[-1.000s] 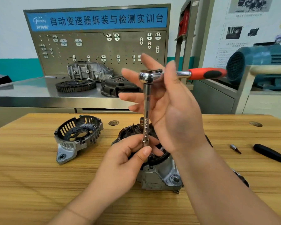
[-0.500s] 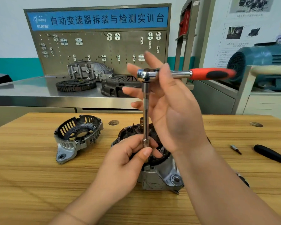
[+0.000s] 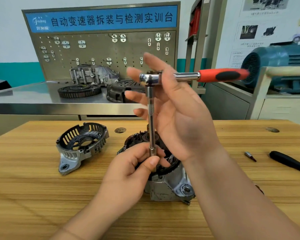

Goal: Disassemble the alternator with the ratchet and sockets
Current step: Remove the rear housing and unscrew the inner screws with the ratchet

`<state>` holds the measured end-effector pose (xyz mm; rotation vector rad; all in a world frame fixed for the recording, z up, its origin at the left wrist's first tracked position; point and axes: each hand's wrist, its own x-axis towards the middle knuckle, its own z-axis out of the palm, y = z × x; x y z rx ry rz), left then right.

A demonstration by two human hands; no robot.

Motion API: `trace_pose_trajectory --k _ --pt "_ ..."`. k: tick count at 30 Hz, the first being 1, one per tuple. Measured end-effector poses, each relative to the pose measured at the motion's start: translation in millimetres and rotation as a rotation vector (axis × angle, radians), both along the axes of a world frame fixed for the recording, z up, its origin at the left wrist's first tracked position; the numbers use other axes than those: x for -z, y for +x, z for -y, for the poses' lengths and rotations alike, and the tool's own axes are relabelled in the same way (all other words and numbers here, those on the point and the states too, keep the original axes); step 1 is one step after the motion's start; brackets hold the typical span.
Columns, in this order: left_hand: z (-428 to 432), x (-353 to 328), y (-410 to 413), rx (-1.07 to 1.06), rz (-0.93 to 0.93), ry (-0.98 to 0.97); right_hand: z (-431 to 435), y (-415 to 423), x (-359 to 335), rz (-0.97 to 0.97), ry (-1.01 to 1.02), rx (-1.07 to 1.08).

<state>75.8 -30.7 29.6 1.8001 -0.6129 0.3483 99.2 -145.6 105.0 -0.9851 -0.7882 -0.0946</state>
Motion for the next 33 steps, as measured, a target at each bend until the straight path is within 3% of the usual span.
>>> trace_pose_trajectory --k 4,10,12,18,26,33 --pt "2.1 1.8 0.2 -0.029 -0.003 -0.018 0.9 -0.4 -1.5 0.179 -0.031 0.182" --pt "1.1 -0.5 0.2 0.033 0.019 0.003 1.9 4.3 2.5 -0.082 0.058 -0.03" --pt "0.1 0.6 1.2 0.021 0.03 0.022 -0.1 5.2 3.8 -0.106 0.053 -0.009" --pt "3.2 3.5 2.0 -0.061 0.021 0.023 -2.5 3.0 4.2 0.313 -0.018 0.384" --pt "-2.1 0.4 2.3 0.026 0.028 0.043 -0.3 4.1 4.0 -0.063 0.071 0.077" --pt "2.7 4.3 2.5 -0.051 0.023 0.023 -1.1 2.8 3.3 0.301 -0.027 0.393"
